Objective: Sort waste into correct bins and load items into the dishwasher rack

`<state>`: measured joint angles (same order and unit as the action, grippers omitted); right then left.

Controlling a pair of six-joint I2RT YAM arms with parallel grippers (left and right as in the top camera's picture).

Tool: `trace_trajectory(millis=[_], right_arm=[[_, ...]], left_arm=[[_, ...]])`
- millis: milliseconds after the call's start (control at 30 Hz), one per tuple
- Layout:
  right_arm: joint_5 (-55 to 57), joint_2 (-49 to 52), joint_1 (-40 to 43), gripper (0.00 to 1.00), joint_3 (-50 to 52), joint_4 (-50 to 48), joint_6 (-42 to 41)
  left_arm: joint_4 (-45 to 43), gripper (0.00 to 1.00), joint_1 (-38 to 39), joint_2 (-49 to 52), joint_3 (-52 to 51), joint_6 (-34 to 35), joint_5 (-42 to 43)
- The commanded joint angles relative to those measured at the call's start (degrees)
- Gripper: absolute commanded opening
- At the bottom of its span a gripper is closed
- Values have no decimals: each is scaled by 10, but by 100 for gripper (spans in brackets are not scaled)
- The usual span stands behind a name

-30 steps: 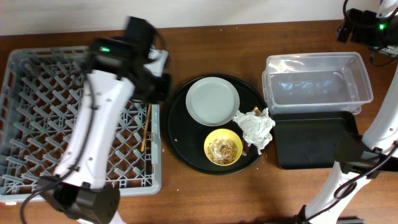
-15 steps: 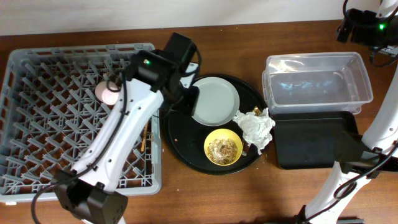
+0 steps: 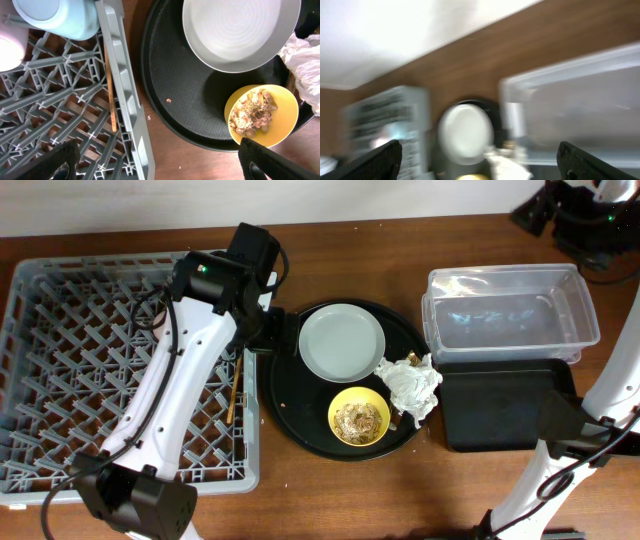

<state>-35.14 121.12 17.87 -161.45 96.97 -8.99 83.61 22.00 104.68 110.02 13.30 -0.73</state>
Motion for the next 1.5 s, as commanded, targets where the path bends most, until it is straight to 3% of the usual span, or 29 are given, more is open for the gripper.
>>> trace_trajectory(millis=[0,167,333,567,733,933,1033,1167,1467], right_arm=[[-92,-50,-14,99,24,4,4],[176,-235,-46,99,170,4,-14],[278,-387,-83,99,366,4,-23],[281,-460,-137,99,676,-9,-44],[281,-454,-221,100,855,-138,-106],[359,-446,-320,100,939,-280,-173],[376,-420,-338,91,942,-335,-186],[410,-358,-352,87,942,-360,-231],[399,-212,-378,80,942,-437,-232]], left_arm=[[2,99,0,4,-3,8,-7],[2,99,0,4,-3,8,-7],[2,99,0,4,-3,8,-7],[2,99,0,4,-3,8,-7],[2,99,0,4,-3,8,-7],[2,99,0,4,-3,8,-7],[2,99,0,4,-3,8,-7],[2,99,0,4,-3,8,-7],[2,99,0,4,-3,8,-7]])
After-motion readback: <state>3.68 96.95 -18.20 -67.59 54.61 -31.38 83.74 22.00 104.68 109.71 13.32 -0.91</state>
